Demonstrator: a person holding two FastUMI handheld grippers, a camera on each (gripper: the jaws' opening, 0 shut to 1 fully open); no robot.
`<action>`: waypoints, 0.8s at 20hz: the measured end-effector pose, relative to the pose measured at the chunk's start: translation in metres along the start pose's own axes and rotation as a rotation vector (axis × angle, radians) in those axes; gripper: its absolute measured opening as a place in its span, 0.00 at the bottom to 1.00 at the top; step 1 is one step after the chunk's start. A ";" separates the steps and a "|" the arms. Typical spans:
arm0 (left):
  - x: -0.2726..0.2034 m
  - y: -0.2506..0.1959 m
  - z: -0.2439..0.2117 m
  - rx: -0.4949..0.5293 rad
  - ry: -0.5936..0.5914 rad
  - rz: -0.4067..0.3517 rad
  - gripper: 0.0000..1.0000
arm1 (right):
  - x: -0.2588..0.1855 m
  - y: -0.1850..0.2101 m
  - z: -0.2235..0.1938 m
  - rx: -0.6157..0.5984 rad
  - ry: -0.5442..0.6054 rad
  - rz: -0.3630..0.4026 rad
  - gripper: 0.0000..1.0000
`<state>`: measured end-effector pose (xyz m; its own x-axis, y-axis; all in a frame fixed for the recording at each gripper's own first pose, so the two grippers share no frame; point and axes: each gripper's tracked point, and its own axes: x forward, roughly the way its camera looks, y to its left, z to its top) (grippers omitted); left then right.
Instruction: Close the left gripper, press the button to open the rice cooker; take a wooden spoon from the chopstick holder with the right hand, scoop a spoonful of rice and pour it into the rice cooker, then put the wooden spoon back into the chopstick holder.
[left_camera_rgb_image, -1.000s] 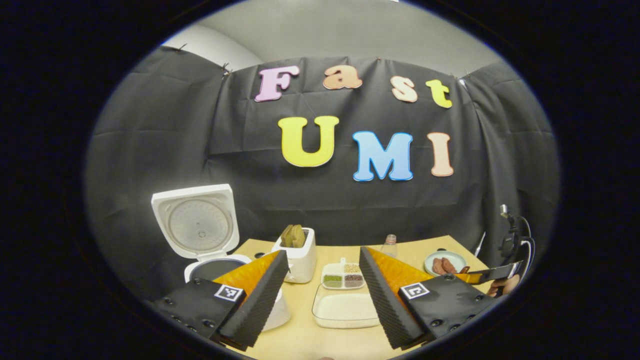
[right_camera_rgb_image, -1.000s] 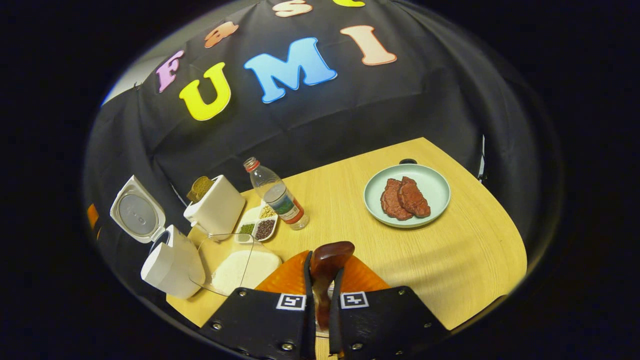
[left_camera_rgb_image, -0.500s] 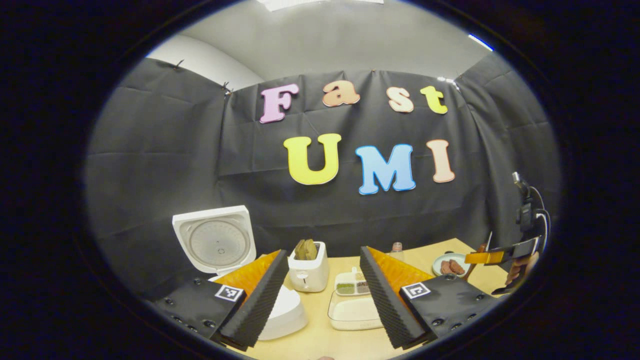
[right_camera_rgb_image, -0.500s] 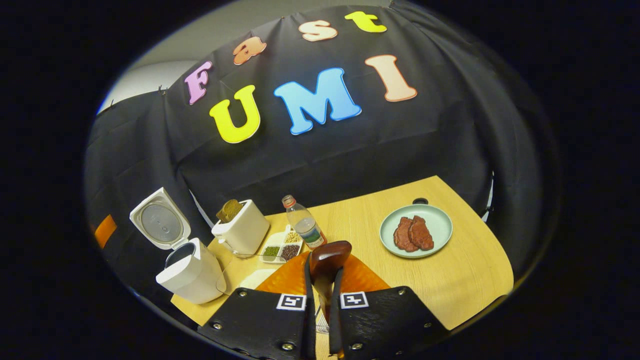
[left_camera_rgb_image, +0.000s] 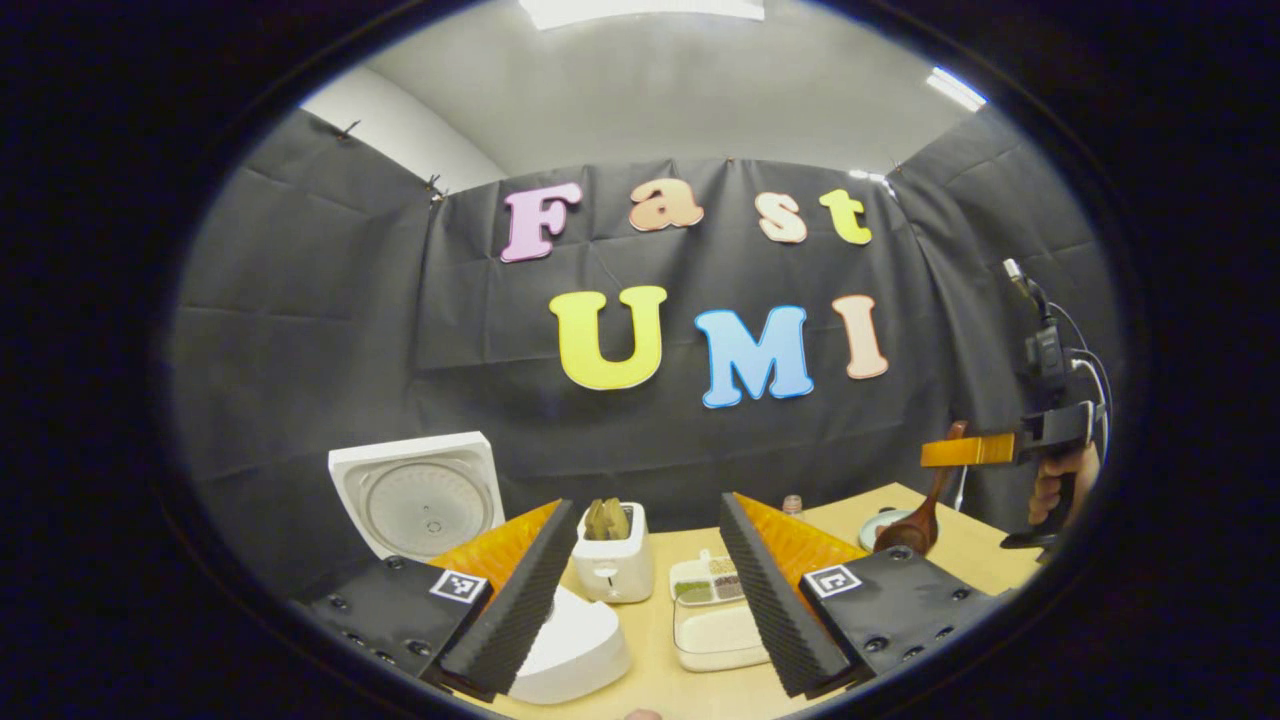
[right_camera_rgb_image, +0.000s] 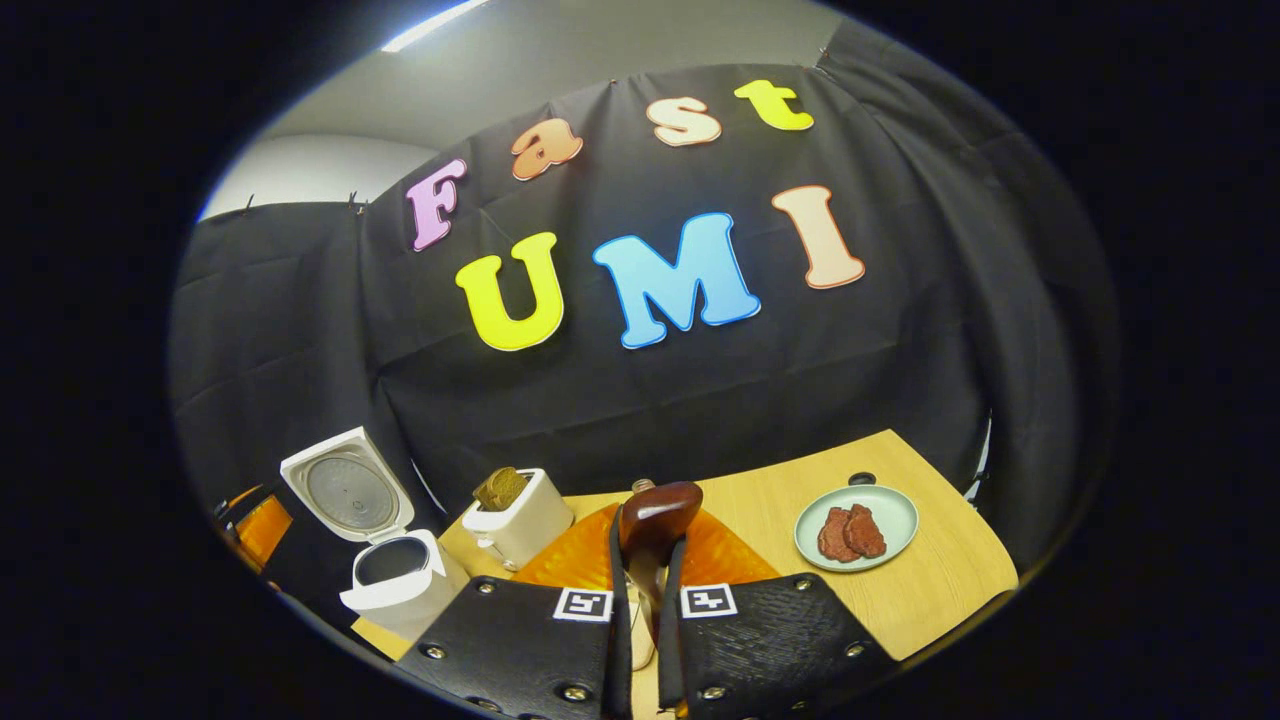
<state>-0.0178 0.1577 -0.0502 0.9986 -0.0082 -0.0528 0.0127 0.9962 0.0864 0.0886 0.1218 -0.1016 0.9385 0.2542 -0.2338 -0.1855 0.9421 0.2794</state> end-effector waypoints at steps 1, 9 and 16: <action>0.001 0.006 0.001 -0.003 -0.004 -0.006 0.99 | 0.005 0.009 -0.004 0.003 0.001 0.001 0.11; 0.012 0.057 -0.017 -0.028 0.013 -0.016 0.99 | 0.069 0.062 -0.065 -0.084 0.040 -0.001 0.11; 0.020 0.088 -0.038 -0.016 0.044 0.002 0.96 | 0.117 0.075 -0.137 -0.138 0.110 -0.054 0.11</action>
<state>0.0013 0.2487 -0.0810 0.9953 -0.0029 -0.0967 0.0097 0.9975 0.0701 0.1449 0.2520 -0.2360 0.9119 0.2175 -0.3480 -0.1811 0.9742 0.1345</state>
